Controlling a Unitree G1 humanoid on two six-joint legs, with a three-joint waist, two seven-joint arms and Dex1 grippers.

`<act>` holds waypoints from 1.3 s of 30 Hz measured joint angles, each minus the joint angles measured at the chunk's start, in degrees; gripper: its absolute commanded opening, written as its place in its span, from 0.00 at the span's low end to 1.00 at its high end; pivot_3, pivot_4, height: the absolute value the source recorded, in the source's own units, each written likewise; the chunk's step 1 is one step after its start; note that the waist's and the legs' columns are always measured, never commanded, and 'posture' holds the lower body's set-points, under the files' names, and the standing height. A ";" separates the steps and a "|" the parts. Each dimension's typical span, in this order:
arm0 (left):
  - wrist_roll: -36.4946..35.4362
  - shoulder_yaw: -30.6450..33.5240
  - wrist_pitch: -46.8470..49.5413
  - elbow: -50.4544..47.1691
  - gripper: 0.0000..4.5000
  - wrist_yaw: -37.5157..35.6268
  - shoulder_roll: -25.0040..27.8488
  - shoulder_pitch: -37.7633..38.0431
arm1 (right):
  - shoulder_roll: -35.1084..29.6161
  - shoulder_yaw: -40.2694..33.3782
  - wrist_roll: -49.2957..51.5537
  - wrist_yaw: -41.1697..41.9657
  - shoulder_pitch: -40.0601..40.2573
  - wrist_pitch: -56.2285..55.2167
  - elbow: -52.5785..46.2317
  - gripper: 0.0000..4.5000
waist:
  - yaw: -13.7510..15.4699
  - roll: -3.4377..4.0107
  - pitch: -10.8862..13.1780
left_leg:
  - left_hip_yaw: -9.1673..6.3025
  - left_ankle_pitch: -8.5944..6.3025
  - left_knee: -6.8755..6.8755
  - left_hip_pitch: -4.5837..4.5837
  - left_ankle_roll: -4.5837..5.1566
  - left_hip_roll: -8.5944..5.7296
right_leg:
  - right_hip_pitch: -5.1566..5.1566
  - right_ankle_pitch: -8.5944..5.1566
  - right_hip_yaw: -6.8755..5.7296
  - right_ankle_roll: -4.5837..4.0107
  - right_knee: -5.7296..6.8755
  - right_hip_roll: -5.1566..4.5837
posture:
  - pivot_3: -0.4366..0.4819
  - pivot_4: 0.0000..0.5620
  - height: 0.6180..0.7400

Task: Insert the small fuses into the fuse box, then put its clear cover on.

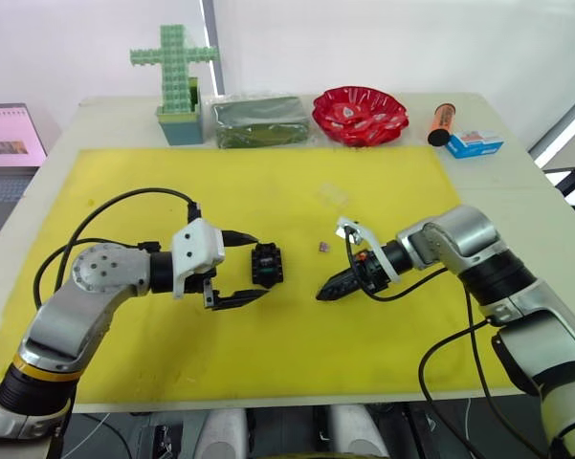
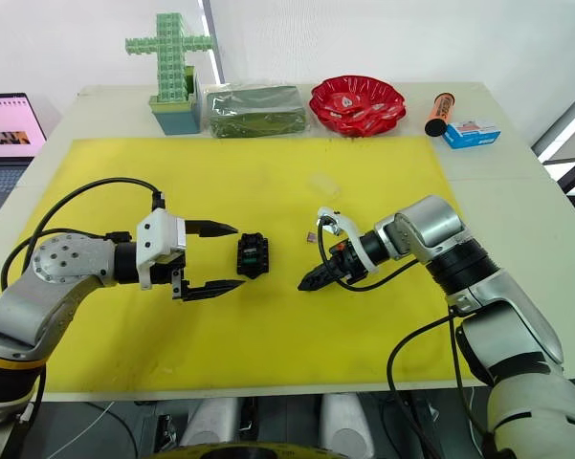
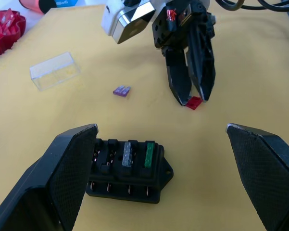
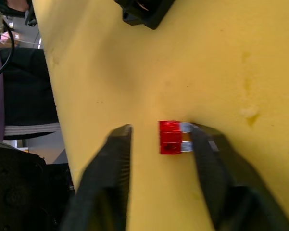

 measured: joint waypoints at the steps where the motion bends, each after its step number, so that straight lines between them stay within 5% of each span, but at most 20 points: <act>1: 0.00 0.00 0.00 0.00 1.00 0.03 0.00 0.00 | 0.03 0.06 -0.35 0.18 0.00 -0.04 0.02 0.21 | 0.00 0.00 0.00 | 0.00 0.00 0.00 0.00 0.00 0.00 | 0.00 0.00 0.00 0.00 0.00 0.00 | 0.48 0.27 1.00; 6: 0.01 -0.01 -0.01 0.00 1.00 0.41 -0.02 0.00 | 0.15 0.20 -1.57 1.37 0.00 -0.84 0.04 0.21 | 0.04 0.00 0.00 | 0.00 0.00 0.01 0.00 0.00 0.00 | 0.00 0.00 0.00 0.00 0.00 0.00 | 0.48 0.27 1.00; 10: 0.02 -0.02 -0.04 0.00 1.00 0.74 -0.03 0.00 | 0.23 0.20 -2.55 1.92 0.00 -1.53 0.12 0.01 | 0.02 0.00 0.00 | 0.00 0.00 0.01 0.00 0.00 0.00 | 0.00 0.00 0.00 0.00 0.00 0.00 | 0.48 0.27 1.00; 25: 0.09 -0.06 -0.27 0.01 1.00 0.81 -0.02 0.00 | 0.46 -0.41 -3.90 2.94 0.03 -1.62 0.13 0.01 | 0.05 0.00 0.00 | 0.00 0.00 0.01 0.00 0.00 0.00 | 0.00 0.00 0.00 0.00 0.01 0.00 | 0.48 0.27 1.00; 39: 1.23 -0.37 -1.50 0.28 1.00 0.23 -0.56 -0.11 | -0.59 -18.06 2.83 -8.67 10.92 12.95 -11.49 0.01 | 0.11 0.00 0.00 | 0.00 0.00 0.01 -0.01 0.00 0.00 | 0.02 0.00 0.00 0.00 0.01 0.00 | 0.48 0.27 1.00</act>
